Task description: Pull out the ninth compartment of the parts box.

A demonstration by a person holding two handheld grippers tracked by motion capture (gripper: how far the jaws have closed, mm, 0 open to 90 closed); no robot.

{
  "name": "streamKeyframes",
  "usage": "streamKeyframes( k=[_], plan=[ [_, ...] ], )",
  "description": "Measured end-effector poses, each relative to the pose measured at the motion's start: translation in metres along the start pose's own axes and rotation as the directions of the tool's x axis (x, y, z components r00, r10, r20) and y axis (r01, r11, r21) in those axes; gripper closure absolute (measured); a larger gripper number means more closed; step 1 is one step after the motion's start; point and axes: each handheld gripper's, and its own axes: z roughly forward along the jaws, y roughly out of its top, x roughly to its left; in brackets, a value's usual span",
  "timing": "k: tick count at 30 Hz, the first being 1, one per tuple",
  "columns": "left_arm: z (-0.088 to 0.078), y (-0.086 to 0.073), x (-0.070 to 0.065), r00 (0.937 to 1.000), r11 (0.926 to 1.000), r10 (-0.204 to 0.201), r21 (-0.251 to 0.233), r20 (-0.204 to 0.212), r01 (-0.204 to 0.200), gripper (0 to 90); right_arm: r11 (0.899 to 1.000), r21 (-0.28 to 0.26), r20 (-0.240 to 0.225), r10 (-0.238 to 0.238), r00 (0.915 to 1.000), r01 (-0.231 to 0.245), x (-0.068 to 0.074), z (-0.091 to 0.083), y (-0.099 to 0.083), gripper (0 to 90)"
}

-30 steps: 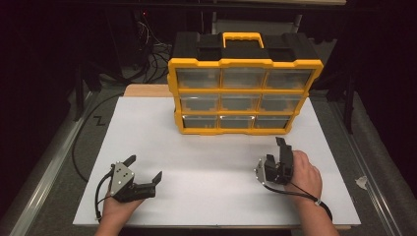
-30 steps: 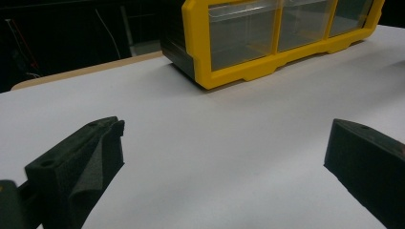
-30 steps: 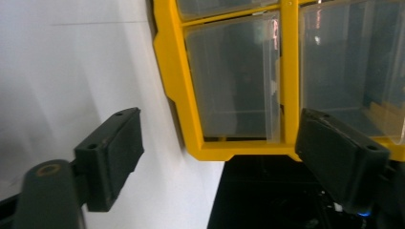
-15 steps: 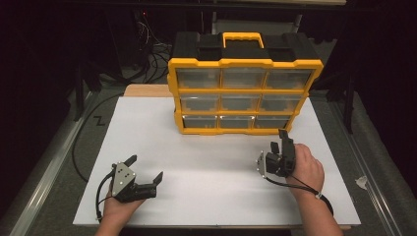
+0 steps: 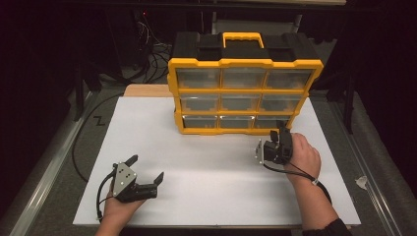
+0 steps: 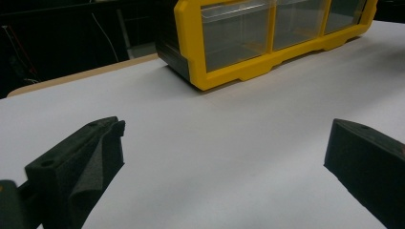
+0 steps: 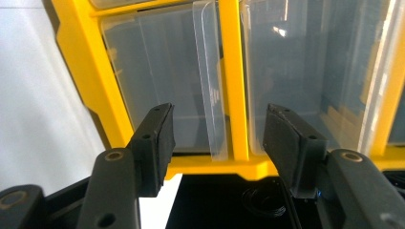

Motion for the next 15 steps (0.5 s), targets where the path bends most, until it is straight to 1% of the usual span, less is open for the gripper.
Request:
streamKeyframes(
  k=[3,4,5,8,9,10,11,13,14,15],
  plan=[
    [0.000,0.000,0.001,1.0000,1.0000,-0.002,-0.002,-0.001,0.002,0.1,1.000,0.006,-0.005,-0.002,1.0000,0.002,0.001,0.005,0.001,49.6],
    [0.000,0.000,0.001,1.0000,1.0000,-0.001,-0.003,-0.001,0.001,0.1,1.000,0.002,-0.003,-0.011,0.9999,0.011,0.001,0.007,0.002,50.4],
    [-0.001,0.000,0.001,1.0000,1.0000,-0.001,-0.003,0.000,0.001,0.2,1.000,0.007,-0.008,-0.030,0.9995,0.030,0.000,0.009,0.002,51.4],
    [0.000,0.000,0.001,1.0000,1.0000,0.000,-0.001,0.001,0.000,0.2,0.999,0.014,-0.009,-0.041,0.9991,0.041,0.003,0.015,0.004,54.1],
    [0.000,0.000,0.001,1.0000,1.0000,0.001,-0.002,0.001,-0.001,0.2,0.999,0.011,-0.015,-0.053,0.9985,0.053,0.003,0.017,0.004,54.8],
    [0.000,0.000,0.001,1.0000,1.0000,0.001,-0.003,0.001,-0.001,0.2,0.999,0.008,-0.005,-0.043,0.9990,0.043,0.004,0.019,0.004,55.9],
    [0.000,0.000,0.001,1.0000,1.0000,0.000,-0.003,0.001,0.000,0.2,0.999,0.020,-0.005,-0.044,0.9990,0.044,0.004,0.019,0.004,56.7],
    [0.000,0.000,0.001,1.0000,1.0000,0.001,-0.003,0.001,-0.001,0.2,0.999,0.019,-0.010,-0.041,0.9991,0.041,0.004,0.021,0.004,57.4],
    [0.001,0.000,0.002,1.0000,1.0000,0.001,-0.002,0.000,-0.001,0.2,0.999,0.011,-0.009,-0.051,0.9986,0.051,0.004,0.023,0.004,57.8],
    [0.001,0.000,0.002,1.0000,1.0000,0.001,-0.002,0.000,-0.001,0.2,0.999,0.010,-0.006,-0.051,0.9987,0.051,0.004,0.025,0.004,58.6]
  ],
)
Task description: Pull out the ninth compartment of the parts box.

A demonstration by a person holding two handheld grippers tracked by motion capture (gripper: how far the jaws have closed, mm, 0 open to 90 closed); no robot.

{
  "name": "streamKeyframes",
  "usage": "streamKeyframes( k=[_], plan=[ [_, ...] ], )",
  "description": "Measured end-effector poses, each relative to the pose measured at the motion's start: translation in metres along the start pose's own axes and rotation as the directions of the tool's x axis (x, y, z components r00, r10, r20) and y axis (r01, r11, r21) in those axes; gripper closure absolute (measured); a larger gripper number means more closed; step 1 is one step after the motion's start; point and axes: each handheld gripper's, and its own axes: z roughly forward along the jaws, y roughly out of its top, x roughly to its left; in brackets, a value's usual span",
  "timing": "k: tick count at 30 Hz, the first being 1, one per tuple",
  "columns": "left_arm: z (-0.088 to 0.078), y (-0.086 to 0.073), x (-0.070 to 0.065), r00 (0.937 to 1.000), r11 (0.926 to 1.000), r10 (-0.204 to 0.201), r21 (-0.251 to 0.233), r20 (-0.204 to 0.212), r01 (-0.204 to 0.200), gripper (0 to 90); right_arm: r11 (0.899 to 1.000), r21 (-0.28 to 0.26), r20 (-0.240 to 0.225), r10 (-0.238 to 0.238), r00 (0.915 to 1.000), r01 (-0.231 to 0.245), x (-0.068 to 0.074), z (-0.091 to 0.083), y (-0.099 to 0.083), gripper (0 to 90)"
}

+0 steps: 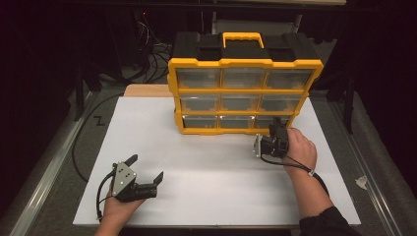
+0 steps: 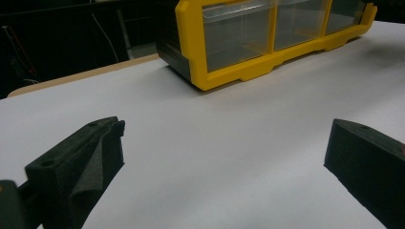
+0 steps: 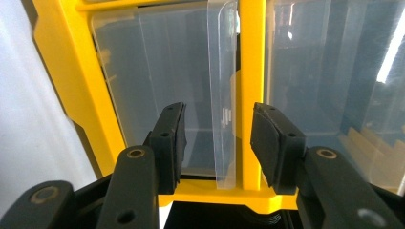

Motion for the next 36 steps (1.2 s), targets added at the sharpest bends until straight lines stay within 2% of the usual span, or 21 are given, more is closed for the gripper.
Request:
streamKeyframes(
  k=[7,10,12,17,25,36],
  plan=[
    [0.0000,-0.0002,0.0000,1.0000,1.0000,-0.001,0.002,-0.002,0.001,0.2,1.000,0.010,-0.015,0.002,0.9999,-0.002,0.0006,0.0049,0.0007,61.0],
    [0.0002,-0.0002,0.0002,1.0000,1.0000,-0.002,0.001,-0.003,0.002,0.2,1.000,-0.004,0.008,-0.006,0.9999,0.006,0.0011,0.0071,0.0013,62.1],
    [0.0003,-0.0002,0.0002,1.0000,1.0000,-0.002,0.001,-0.004,0.002,0.2,1.000,0.003,-0.006,0.001,1.0000,-0.001,0.0006,0.0068,0.0025,63.6],
    [0.0000,-0.0003,0.0003,1.0000,1.0000,-0.002,0.003,-0.001,0.002,0.2,1.000,0.002,0.019,-0.013,0.9997,0.013,-0.0004,0.0074,0.0046,65.9],
    [-0.0001,-0.0003,0.0001,1.0000,1.0000,-0.003,0.002,0.000,0.003,0.2,1.000,-0.004,0.006,-0.006,1.0000,0.006,0.0002,0.0077,0.0053,71.5],
    [-0.0012,-0.0002,0.0003,1.0000,1.0000,-0.005,0.000,-0.001,0.005,0.2,1.000,-0.004,0.022,-0.011,0.9997,0.011,0.0005,0.0078,0.0049,74.7]
  ],
)
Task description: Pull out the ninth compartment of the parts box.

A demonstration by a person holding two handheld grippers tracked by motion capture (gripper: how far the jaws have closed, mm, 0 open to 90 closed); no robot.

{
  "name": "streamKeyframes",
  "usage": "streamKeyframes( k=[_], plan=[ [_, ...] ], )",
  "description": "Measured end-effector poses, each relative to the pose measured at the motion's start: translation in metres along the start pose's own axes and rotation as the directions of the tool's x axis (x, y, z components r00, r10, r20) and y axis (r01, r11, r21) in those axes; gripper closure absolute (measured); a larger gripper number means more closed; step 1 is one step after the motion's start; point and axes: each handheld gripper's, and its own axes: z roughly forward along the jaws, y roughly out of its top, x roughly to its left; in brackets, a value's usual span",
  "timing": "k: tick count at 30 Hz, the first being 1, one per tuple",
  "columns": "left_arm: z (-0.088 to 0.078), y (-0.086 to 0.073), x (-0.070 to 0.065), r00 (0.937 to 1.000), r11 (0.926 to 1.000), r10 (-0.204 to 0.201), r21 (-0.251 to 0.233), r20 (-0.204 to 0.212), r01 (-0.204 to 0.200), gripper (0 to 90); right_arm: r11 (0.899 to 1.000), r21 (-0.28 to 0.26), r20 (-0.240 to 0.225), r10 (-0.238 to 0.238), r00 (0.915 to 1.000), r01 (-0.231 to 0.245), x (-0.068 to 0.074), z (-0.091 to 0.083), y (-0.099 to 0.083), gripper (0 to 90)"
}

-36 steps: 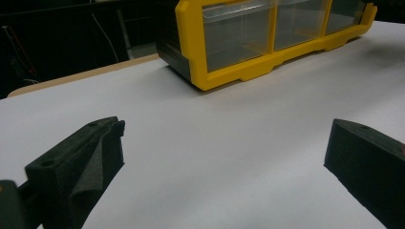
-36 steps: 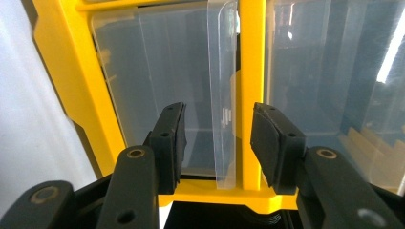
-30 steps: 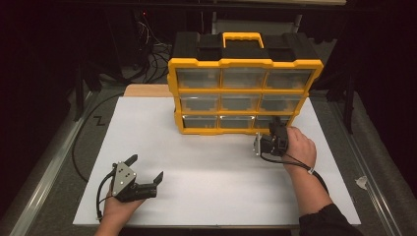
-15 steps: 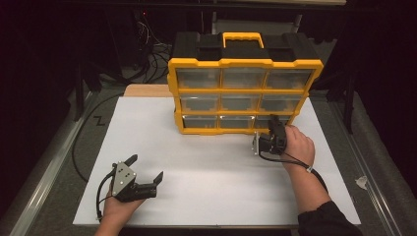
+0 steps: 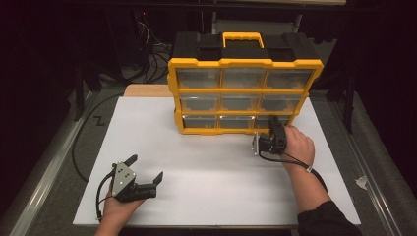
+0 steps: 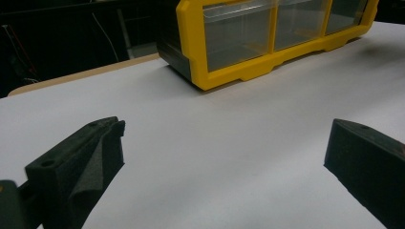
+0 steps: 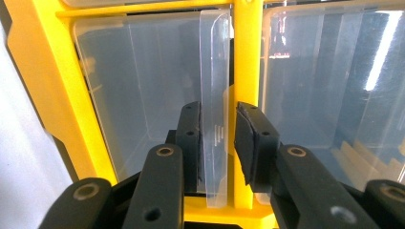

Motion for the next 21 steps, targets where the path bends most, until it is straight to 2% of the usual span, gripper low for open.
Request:
streamKeyframes(
  k=[4,13,15,17,21],
  plan=[
    [-0.0003,-0.0001,0.0002,1.0000,1.0000,-0.002,0.000,0.000,0.002,0.2,1.000,-0.013,0.014,-0.010,0.9998,0.011,0.0011,0.0019,0.0011,76.1],
    [0.0000,-0.0002,0.0005,1.0000,1.0000,-0.004,-0.001,0.002,0.004,0.2,1.000,-0.006,0.041,-0.029,0.9987,0.029,0.0058,0.0033,0.0052,76.2],
    [-0.0002,-0.0003,0.0006,1.0000,1.0000,-0.005,0.000,0.000,0.005,0.2,1.000,-0.006,0.053,-0.027,0.9982,0.027,0.0065,0.0036,0.0054,78.9],
    [-0.0006,-0.0002,0.0007,1.0000,1.0000,-0.006,-0.001,-0.001,0.006,0.2,1.000,0.012,0.034,-0.023,0.9991,0.023,0.0047,0.0024,0.0063,79.2],
    [-0.0011,-0.0001,0.0007,1.0000,1.0000,-0.005,-0.002,-0.001,0.005,0.2,1.000,0.000,0.032,-0.017,0.9993,0.017,0.0037,0.0028,0.0055,79.9]
  ],
)
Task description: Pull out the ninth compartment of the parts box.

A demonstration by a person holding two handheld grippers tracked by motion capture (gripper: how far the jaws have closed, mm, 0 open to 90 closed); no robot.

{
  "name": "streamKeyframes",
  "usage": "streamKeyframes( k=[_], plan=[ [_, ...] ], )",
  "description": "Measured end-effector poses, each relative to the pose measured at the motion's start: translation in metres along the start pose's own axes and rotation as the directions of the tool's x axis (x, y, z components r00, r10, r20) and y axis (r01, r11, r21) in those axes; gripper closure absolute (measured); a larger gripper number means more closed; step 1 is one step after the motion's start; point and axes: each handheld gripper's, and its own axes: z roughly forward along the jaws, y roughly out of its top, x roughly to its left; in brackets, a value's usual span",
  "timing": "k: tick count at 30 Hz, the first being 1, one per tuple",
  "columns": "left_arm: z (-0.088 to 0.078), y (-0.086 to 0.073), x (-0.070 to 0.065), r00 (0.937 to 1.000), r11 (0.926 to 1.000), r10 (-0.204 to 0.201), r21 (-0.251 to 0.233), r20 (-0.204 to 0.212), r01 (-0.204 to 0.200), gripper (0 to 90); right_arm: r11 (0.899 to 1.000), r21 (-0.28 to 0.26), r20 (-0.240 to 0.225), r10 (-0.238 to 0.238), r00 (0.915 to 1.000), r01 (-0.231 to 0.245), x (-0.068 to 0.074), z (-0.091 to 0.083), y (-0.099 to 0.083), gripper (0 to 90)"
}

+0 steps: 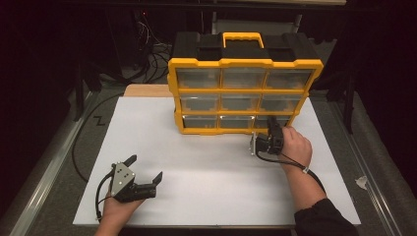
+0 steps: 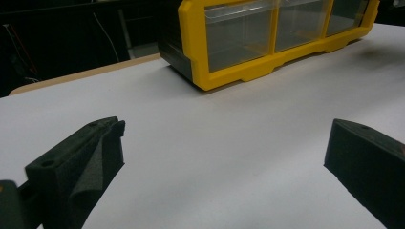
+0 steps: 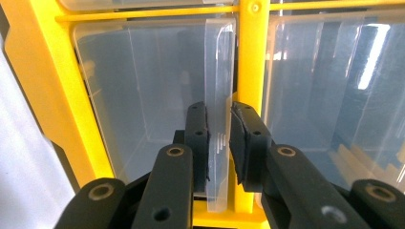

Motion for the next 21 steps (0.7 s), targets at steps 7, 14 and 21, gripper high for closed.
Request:
streamKeyframes(
  k=[7,14,21],
  plan=[
    [-0.001,0.000,0.002,1.0000,1.0000,-0.007,-0.002,-0.006,0.007,0.2,1.000,0.006,0.001,0.008,1.0000,-0.008,-0.003,-0.003,0.000,81.5],
    [-0.002,0.000,0.003,0.9999,1.0000,-0.009,-0.005,-0.009,0.009,0.2,1.000,-0.004,0.008,0.015,0.9999,-0.015,0.000,-0.008,-0.003,81.7],
    [-0.002,0.000,0.003,0.9999,0.9999,-0.011,-0.007,-0.009,0.011,0.2,1.000,-0.013,0.001,0.011,0.9999,-0.011,-0.001,-0.012,-0.005,81.6]
  ],
)
